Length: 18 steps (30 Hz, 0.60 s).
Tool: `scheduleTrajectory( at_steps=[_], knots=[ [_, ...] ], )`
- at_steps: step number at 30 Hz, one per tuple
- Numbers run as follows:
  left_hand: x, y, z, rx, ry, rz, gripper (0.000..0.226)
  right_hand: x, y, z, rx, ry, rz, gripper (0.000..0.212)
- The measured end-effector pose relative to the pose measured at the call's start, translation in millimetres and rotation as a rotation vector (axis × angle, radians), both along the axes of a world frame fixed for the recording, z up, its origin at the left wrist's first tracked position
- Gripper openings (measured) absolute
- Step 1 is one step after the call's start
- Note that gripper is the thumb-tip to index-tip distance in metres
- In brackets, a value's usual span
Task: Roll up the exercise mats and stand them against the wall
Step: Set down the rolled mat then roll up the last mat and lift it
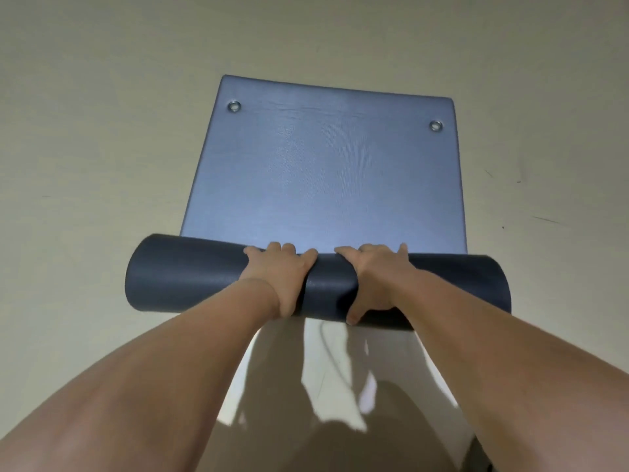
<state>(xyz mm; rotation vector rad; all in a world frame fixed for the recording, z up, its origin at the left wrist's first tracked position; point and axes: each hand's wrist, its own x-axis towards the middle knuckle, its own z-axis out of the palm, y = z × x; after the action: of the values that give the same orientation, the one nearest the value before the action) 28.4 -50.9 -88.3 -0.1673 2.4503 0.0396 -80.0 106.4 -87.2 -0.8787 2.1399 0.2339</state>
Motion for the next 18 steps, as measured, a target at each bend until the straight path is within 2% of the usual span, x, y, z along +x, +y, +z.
scheduleTrajectory(
  at_steps=[2,6,9,11,13,17,18],
  knots=[
    [2.6,5.0,5.2,0.052,-0.093,0.001,0.08,31.3,23.2,-0.6,-0.103,0.053,-0.026,0.121],
    [-14.1,-11.7,12.1,0.222,-0.177,0.097,0.089,91.0,62.4,-23.0,-0.292,0.36,-0.046,0.108],
    [-8.8,-24.4,4.1,0.31,-0.086,0.183,0.124,102.2,68.3,-37.7,-0.247,0.387,-0.1,0.113],
    [3.5,-27.3,0.4,0.327,0.048,0.222,0.133,94.5,62.7,-38.1,-0.208,0.355,-0.092,0.117],
    [19.0,-30.6,-2.8,0.298,0.213,0.259,0.126,81.6,55.7,-34.5,-0.236,0.362,-0.103,0.119],
    [60.3,-19.1,-19.1,0.085,0.693,0.126,0.073,56.0,38.2,-29.1,-0.254,0.375,-0.139,0.116],
    [67.8,-8.0,-24.3,0.042,0.751,0.077,0.067,49.1,33.5,-27.0,-0.245,0.388,-0.132,0.113]
  ],
)
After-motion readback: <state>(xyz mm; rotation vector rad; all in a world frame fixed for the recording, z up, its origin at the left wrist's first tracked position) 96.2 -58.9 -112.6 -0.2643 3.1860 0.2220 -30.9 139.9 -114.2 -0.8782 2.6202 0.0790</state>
